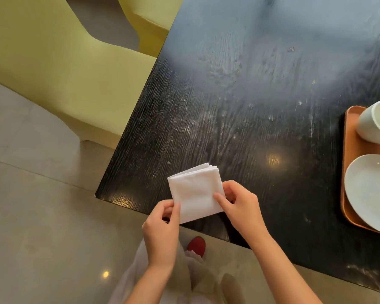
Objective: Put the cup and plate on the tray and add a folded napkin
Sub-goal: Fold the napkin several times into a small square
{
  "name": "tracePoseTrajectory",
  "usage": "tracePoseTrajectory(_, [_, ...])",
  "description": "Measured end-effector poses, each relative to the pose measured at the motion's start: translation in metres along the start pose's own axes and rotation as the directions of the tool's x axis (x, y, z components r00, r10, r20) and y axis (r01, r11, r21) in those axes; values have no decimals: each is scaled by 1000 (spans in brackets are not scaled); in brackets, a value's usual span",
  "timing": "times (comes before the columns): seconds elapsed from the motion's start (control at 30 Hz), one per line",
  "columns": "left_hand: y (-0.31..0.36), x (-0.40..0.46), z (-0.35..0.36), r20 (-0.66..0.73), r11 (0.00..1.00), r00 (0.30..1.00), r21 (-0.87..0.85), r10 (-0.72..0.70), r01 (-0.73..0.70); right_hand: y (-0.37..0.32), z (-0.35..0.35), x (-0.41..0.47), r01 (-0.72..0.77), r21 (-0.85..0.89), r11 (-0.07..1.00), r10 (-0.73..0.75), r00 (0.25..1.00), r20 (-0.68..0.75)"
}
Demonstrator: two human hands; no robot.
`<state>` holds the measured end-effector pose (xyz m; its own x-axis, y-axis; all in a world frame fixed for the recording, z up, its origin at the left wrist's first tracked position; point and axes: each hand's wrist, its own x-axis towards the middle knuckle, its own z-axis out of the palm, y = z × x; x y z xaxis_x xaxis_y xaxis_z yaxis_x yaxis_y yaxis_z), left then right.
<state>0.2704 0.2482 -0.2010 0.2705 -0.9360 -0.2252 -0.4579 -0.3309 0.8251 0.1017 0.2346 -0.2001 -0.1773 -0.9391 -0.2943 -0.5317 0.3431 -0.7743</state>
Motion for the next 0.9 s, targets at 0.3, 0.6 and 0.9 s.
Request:
tracePoseTrajectory(0.3, [-9,13,7,-74,971,997,240,16,2,-6,18,8,84,-187,979,-110,985,-132])
tracePoseTrajectory(0.6, [-10,14,9,113,754,905,515,411,-407,-8,28,13,218,-375,901,-312,927,-211])
tracePoseTrajectory(0.9, [-15,34,33,399,576,864,644,308,-503,4,26,30,505,-702,502,-448,846,289])
